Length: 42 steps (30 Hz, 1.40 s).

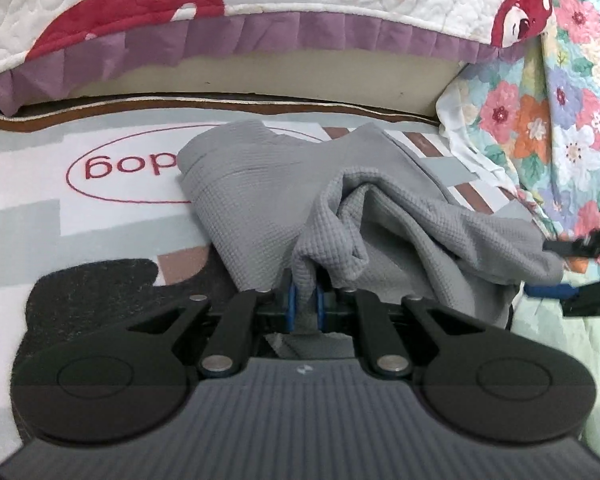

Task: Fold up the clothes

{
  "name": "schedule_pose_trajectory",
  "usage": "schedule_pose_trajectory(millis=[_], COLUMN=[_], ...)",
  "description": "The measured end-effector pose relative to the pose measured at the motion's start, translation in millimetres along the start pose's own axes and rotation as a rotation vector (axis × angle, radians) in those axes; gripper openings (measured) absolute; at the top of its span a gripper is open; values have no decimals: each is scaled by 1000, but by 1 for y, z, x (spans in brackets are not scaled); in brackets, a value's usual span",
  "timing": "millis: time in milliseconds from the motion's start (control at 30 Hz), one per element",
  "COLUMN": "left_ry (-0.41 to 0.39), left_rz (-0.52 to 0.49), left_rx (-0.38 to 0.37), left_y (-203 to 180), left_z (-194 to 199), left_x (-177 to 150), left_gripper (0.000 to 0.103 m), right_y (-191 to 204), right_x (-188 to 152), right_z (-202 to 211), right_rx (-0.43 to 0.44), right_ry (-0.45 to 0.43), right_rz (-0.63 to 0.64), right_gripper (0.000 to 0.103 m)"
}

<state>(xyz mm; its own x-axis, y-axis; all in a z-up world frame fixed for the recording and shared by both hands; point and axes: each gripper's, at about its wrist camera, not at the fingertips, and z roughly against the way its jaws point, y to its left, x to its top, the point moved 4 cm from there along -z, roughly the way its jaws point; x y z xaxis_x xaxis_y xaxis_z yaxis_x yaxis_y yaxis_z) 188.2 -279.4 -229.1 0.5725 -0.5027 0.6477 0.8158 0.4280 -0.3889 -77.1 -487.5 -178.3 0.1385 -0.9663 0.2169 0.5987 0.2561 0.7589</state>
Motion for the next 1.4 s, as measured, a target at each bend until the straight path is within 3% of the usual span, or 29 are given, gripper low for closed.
schedule_pose_trajectory(millis=[267,400,500,533,567,633,700,833,933,1133,1233,1300,1400], left_ry=[-1,-4,-9,-9,-11,-12,-14,-40,-80,-133,-137,-143,-151], left_rz=[-9,-19,-66,-80,-79,-70,-53,-37,-47,-112,-77,-58,-28], left_rx=[2,6,42,51,50,43,33,29,66,119,133,133,132], left_y=[0,0,-2,-3,-3,-1,2,6,4,-1,5,8,13], left_z=[2,2,0,-1,-1,0,1,7,13,16,13,14,14], left_x=[-1,-1,-2,-3,-3,-3,-2,1,-1,-2,2,3,5], left_gripper=[9,9,9,9,9,9,9,8,7,6,6,6,6], right_y=[-17,-23,-28,-26,-23,-11,3,22,33,32,37,40,52], right_x=[0,-1,-10,-14,-18,-18,-10,7,17,41,56,65,66], right_z=[-4,-21,-32,-34,-35,-36,-31,-23,-29,-61,-80,-94,-106], right_rx=[-82,-68,2,31,55,55,45,35,9,-15,-12,-25,-59], right_ry=[-19,-10,38,50,54,51,13,-32,-33,2,39,93,101], right_rz=[-27,-62,-188,-217,-232,-166,-65,64,143,155,181,235,414], right_gripper=[65,68,69,68,52,19,13,11,11,10,10,10,10])
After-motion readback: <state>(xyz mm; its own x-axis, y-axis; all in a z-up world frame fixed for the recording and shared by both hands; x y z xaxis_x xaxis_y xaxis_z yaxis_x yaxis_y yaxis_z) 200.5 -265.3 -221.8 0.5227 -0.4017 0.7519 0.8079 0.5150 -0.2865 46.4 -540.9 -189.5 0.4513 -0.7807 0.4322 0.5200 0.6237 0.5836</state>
